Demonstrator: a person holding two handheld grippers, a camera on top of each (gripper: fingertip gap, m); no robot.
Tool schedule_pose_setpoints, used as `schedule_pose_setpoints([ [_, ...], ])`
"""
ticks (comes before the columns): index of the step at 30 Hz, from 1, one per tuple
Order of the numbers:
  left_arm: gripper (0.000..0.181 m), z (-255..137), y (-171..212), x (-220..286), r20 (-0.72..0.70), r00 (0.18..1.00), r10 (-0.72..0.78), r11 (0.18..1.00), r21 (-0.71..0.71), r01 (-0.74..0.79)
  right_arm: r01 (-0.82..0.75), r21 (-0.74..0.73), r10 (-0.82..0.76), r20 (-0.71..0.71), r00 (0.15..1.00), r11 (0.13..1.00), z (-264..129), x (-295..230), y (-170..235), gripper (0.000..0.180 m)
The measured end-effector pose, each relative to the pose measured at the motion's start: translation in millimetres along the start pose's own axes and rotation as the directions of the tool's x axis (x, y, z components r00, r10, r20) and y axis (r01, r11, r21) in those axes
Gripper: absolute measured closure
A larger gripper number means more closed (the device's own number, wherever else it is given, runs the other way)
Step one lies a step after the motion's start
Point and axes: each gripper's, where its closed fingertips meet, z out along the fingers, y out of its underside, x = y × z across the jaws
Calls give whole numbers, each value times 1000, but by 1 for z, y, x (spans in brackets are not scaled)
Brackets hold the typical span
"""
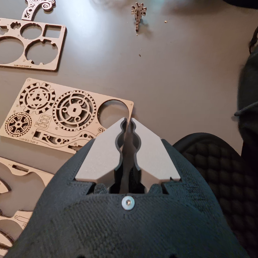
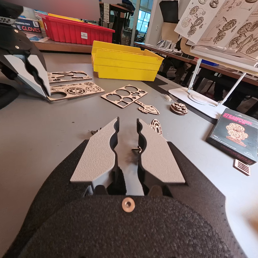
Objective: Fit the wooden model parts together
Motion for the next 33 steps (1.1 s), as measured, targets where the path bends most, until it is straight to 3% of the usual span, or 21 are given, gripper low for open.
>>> schedule_pose_setpoints([
  [4,177,-2,1,5,-6,1000,1,1000,17,-1,1,-1,-1,4,1000,1000,1,-1,0,157],
  [7,151,-8,-8,6,-21,999,-29,996,84,30,5,0,-5,6,1000,1000,1,-2,0,158],
  [11,132,-33,-15,-22,103,988,-115,979,180,95,3,3,-3,3,1000,1000,0,-2,-1,158],
  [14,134,-57,4,-61,263,926,-273,957,177,231,3,2,-3,5,1000,1000,0,-2,-1,158],
  [16,136,-73,27,-85,352,837,-419,908,164,386,5,0,-5,7,1000,1000,1,-3,0,158],
  [19,137,-91,47,-103,387,729,-564,825,213,524,8,-3,-8,8,1000,1000,1,-3,0,158],
  [26,139,-129,76,-131,531,593,-606,778,241,580,3,-6,-3,3,1000,1000,1,-2,0,158],
  [33,153,-146,79,-156,578,564,-590,786,250,566,11,-13,-11,4,1000,1000,3,-4,1,158],
])
